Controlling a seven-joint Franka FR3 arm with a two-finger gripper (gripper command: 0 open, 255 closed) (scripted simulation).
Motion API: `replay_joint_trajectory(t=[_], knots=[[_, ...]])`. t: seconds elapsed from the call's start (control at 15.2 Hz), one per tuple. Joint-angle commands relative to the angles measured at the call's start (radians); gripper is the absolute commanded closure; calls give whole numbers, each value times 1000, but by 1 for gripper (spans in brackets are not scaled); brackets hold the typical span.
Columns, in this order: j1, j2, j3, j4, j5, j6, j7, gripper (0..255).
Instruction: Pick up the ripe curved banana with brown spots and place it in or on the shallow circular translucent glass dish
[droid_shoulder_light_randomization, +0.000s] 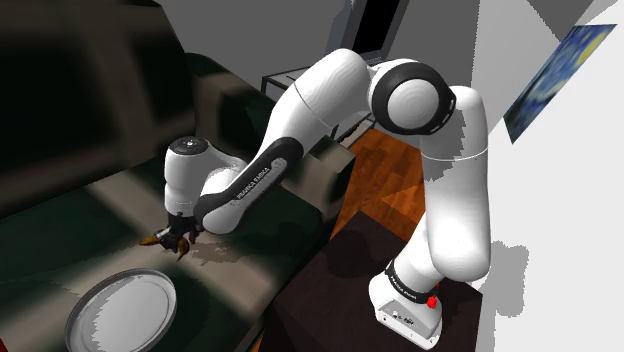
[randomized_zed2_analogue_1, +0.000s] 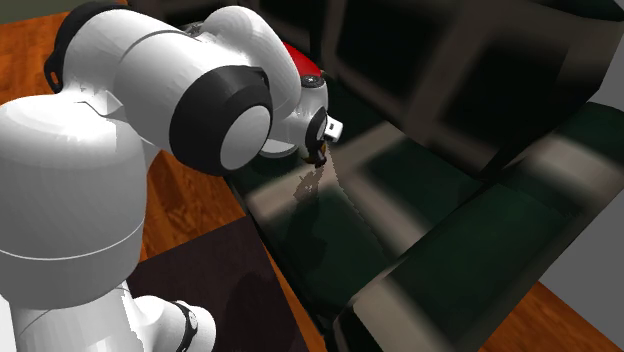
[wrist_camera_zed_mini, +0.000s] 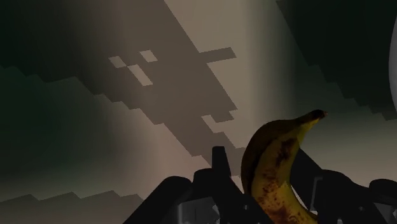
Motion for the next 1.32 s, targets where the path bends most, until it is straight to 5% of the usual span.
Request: replay_joint_trajectory(t=[0.0,1.25], knots=[[3,6,5,-2,1,8,-1,255],[-50,-156,77,-7,88,-146,-58,255]])
